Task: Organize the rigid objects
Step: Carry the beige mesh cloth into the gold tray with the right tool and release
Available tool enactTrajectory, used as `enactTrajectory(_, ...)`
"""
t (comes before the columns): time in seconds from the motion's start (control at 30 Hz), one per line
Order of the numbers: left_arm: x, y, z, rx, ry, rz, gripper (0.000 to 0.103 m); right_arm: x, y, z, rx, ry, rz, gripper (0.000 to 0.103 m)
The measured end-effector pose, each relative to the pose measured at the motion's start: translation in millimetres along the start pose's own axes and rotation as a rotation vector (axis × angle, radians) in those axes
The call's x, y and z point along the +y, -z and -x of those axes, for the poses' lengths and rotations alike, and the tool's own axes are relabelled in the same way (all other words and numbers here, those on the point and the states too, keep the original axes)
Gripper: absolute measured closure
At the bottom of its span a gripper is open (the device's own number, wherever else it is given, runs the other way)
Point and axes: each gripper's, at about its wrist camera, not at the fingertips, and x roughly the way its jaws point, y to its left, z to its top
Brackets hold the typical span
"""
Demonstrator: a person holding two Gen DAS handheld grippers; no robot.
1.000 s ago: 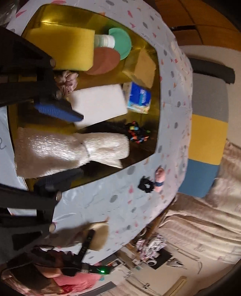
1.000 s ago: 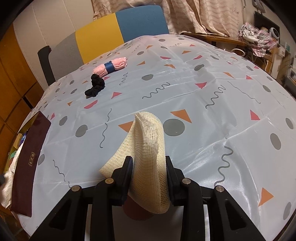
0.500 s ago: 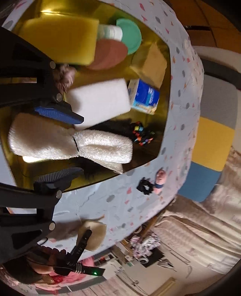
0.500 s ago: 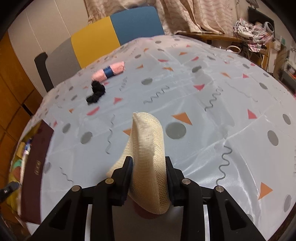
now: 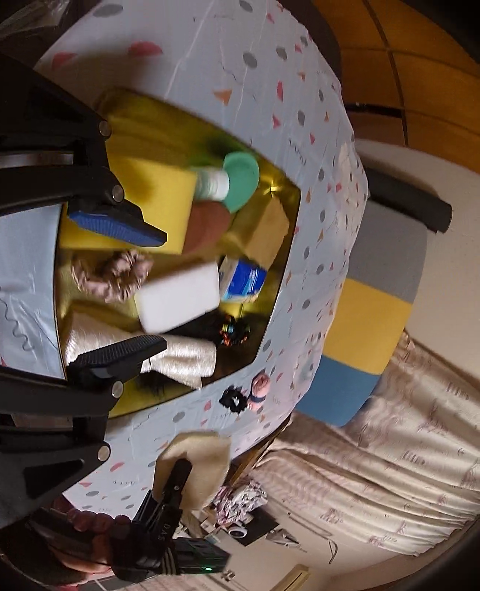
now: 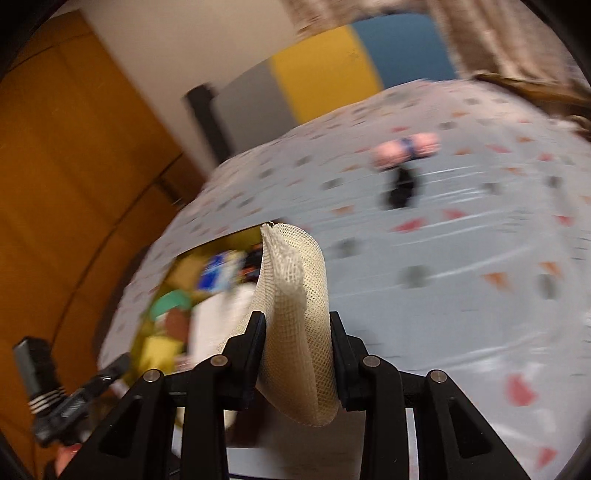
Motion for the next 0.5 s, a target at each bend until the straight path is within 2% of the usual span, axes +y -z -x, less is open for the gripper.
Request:
enactTrajectory(0.07,4.9,1.5,3.3,0.002,-0.016,0.014,0.053,25.8,1.3,-18.5,0.039,-0.039,0.037,0.069)
enactTrajectory(0.13,8.1,2.4,-0.1,0.054,-0.056,0.047,0.053,51.3,3.2,-37.5,0.070,-0.053,0.080,0.068)
enactTrajectory(0.17,9.9,2.8,0.1,0.065,-0.051,0.055,0.053,63.1,5.3,-46.8,0.081,-0.064,0.099,0.068)
enactTrajectory(0.23,11.8,3.9,4.0,0.050,-0.048,0.053,0.053,83.2,9.3,-66.0,0.106,-0.079,0.122,0.067)
enactTrajectory(0.4,21.5,0.6,21.0,-0.023,-0.106,0.074,0.053,110.6,14.5,-100.3,0.146,-0.082,0.164,0.062)
enactTrajectory(0.5,27.9,-2.8,26.1,-0.043,-0.142,0.088,0.053,122.0,17.5,-120.2,0.164,-0.064,0.194,0.037)
